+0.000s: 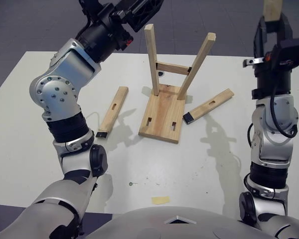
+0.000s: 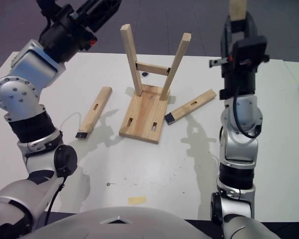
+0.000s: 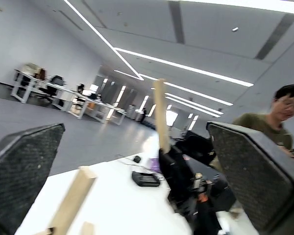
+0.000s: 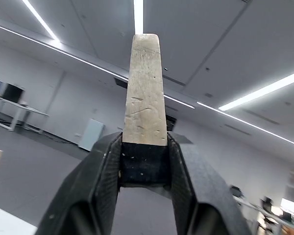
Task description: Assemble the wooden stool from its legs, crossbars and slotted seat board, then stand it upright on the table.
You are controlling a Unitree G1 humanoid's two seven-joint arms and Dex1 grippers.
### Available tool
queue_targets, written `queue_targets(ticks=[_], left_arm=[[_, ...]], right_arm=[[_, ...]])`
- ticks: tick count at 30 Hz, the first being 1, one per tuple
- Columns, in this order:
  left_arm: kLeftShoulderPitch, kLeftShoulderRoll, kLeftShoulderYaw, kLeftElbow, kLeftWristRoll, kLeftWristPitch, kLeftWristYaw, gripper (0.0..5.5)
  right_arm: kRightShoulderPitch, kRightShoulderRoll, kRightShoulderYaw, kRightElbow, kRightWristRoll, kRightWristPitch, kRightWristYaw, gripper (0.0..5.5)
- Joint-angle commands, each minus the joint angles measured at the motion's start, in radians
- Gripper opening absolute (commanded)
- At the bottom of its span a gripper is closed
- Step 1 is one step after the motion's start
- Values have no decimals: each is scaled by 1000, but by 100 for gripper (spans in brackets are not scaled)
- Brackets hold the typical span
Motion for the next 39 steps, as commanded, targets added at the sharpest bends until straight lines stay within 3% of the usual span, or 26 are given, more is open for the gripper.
queue_targets(ticks=[1,9,13,39], left_arm=[[-17,-34,-8,-25,-174,38,118,540],[-16,-6,-69,-23,-221,-11,265,540],[-24,14,-70,-20,-241,-39,276,491],[-21,125,-138,7,-196,-150,209,64]], right_arm=[[4,26,134,-37,23,-12,95,129],[35,70,226,-54,-22,-10,111,129],[51,78,230,-42,-39,-14,110,129],[64,114,218,-35,-46,2,113,129]])
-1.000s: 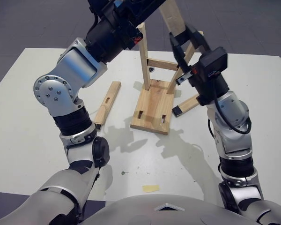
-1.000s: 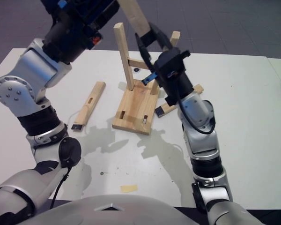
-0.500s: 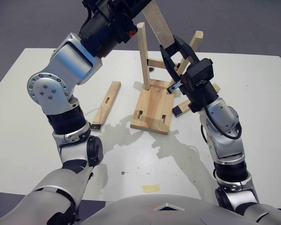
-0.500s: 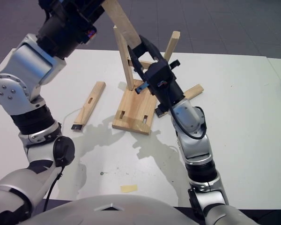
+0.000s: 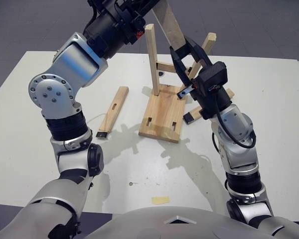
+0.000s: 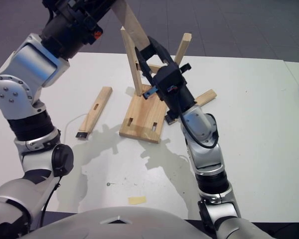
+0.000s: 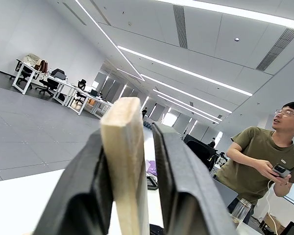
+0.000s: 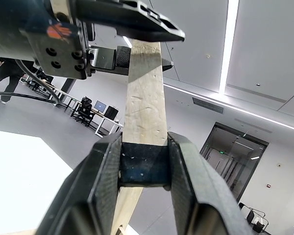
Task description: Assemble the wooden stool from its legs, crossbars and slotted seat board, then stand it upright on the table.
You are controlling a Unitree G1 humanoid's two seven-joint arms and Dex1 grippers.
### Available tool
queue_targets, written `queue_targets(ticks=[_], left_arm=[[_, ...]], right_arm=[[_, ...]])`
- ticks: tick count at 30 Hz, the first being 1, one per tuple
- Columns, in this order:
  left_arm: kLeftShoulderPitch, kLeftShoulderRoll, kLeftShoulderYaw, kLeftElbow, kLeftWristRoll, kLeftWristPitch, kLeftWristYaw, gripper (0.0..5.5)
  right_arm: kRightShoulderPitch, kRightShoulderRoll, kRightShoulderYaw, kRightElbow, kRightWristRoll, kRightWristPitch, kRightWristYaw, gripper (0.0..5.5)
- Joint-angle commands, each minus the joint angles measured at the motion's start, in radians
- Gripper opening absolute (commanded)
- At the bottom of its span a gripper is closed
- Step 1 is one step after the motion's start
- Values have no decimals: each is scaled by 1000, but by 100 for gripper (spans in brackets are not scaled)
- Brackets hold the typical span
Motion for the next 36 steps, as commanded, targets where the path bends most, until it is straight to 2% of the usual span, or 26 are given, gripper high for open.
queue_targets(ticks=[1,6,7,10,14,20,24,29,36], left_arm=[[-20,12,4,-6,-10,-17,-22,55],[-42,7,11,0,-42,-20,-34,55],[-48,8,15,1,-43,-25,-35,55],[-55,27,28,-2,-13,-54,-19,41],[-16,103,4,-43,147,-106,-16,41],[208,242,-16,-34,425,-187,-72,41],[348,250,-32,49,525,-231,-146,41],[400,229,-70,171,633,-296,-212,41],[399,166,-61,334,732,-412,-224,41]], right_arm=[[4,1,-10,2,1,22,4,129],[20,9,-10,-9,-8,27,-9,129],[24,11,-14,-9,-7,32,-13,166],[31,14,-31,-9,-4,44,-23,215],[61,15,-83,-14,6,65,-44,286],[113,-6,-186,-29,28,101,-62,386],[154,-7,-216,-56,32,122,-73,451],[172,2,-209,-62,22,131,-91,530],[185,6,-219,-67,17,136,-112,540]])
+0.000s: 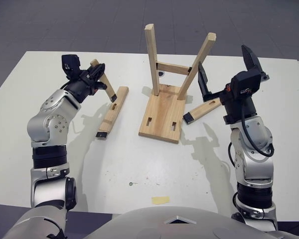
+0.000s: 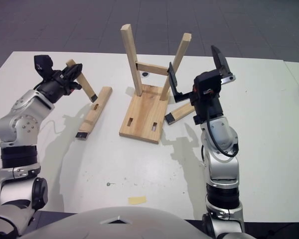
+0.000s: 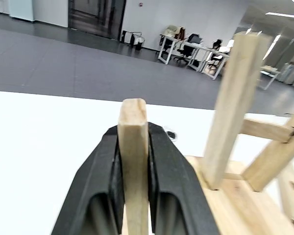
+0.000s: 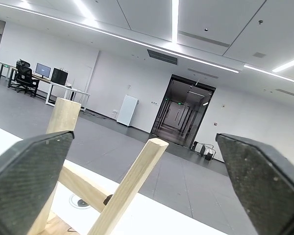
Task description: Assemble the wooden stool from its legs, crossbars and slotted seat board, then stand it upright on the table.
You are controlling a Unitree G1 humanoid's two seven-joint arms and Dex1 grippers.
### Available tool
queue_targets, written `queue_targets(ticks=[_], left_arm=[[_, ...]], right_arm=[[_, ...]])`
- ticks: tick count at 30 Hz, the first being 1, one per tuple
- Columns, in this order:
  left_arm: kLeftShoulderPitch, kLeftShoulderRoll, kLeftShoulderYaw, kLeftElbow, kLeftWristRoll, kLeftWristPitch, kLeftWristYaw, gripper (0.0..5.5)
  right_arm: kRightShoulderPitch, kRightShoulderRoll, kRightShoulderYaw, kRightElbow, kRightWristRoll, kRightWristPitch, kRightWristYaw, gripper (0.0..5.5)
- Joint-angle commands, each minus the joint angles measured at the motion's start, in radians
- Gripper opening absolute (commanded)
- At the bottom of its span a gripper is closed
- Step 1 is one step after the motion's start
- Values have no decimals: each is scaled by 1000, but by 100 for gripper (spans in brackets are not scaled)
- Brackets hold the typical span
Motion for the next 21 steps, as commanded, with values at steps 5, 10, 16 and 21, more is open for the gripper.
queue_targets(ticks=[5,10,16,21], left_arm=[[13,-78,12,93,66,-71,11,41],[25,-59,31,109,104,-85,5,41],[42,-60,62,29,88,-43,10,41],[40,-71,79,-8,87,-23,26,41]], right_arm=[[-5,-5,-12,-3,-1,18,-12,540],[-4,-6,-17,-8,0,22,-13,540],[-5,-7,-13,-4,-6,18,-15,540],[3,-4,-9,-8,-10,20,-19,540]])
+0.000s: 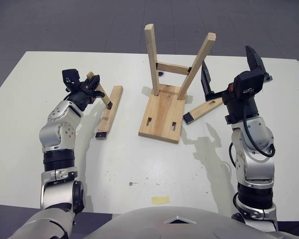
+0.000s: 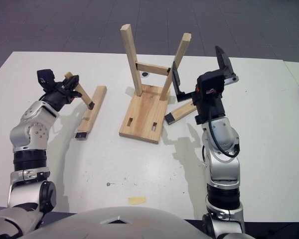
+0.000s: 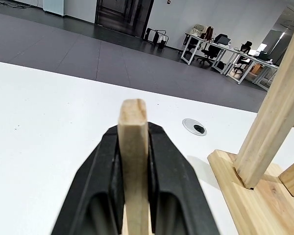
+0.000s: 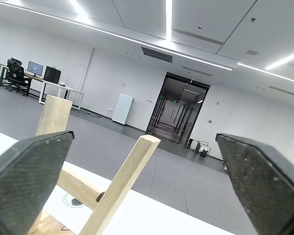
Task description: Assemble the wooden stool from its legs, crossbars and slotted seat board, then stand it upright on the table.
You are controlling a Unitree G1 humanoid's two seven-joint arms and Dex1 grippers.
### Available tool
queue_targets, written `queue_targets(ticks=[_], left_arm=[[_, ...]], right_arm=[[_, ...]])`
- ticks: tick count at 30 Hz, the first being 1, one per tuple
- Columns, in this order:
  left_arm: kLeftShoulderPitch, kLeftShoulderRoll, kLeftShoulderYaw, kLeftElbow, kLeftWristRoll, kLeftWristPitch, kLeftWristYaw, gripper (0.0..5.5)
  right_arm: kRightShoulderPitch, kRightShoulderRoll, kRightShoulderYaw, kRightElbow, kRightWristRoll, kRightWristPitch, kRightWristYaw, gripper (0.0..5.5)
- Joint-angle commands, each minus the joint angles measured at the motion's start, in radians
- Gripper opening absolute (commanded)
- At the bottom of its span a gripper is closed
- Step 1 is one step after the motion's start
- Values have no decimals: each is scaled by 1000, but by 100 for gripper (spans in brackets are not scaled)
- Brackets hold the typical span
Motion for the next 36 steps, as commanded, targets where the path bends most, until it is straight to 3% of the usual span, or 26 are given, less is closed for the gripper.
queue_targets(ticks=[1,13,17,36], left_arm=[[6,-2,9,-14,8,18,13,41],[-7,-59,-7,64,53,-34,43,41],[2,-55,-60,75,118,-74,31,41],[278,-107,-197,96,226,-199,-13,41]], right_arm=[[0,-2,2,-5,-10,12,-4,540],[-12,-7,7,3,-11,15,-2,540],[-14,-5,13,5,-13,12,-4,540],[-33,3,27,3,-29,3,-7,540]])
